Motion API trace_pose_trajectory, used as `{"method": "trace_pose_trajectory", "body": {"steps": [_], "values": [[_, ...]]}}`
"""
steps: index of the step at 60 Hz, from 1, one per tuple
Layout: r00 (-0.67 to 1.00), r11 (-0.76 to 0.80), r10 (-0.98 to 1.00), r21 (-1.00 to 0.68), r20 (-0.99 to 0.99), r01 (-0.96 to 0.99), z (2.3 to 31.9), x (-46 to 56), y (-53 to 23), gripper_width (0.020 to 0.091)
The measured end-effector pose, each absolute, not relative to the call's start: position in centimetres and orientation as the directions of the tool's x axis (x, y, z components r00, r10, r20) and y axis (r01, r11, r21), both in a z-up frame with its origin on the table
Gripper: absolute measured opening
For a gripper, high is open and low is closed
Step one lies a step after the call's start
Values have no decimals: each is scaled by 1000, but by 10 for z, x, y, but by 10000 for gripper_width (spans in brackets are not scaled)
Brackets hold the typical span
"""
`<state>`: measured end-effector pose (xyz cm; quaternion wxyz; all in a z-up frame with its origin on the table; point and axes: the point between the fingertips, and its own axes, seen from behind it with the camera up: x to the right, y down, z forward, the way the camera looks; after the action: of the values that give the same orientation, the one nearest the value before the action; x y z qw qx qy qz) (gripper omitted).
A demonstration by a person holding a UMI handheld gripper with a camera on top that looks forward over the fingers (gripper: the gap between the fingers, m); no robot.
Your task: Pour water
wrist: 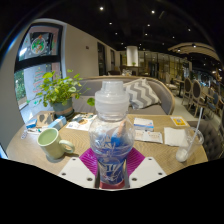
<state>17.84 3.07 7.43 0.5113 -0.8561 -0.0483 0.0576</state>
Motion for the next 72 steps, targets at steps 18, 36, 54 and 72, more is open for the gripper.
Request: {"method": "trace_pose_trajectory", "body": {"steps": [18,36,54,72], "values": [[991,-492,122,-871,-47,19,70,181,24,612],[999,-581,35,-813,23,39,121,186,-55,853],[1000,-604,2,-797,31,26,205,144,-198,850],[999,-585,6,-810,35,32,230,122,-261,856]]}}
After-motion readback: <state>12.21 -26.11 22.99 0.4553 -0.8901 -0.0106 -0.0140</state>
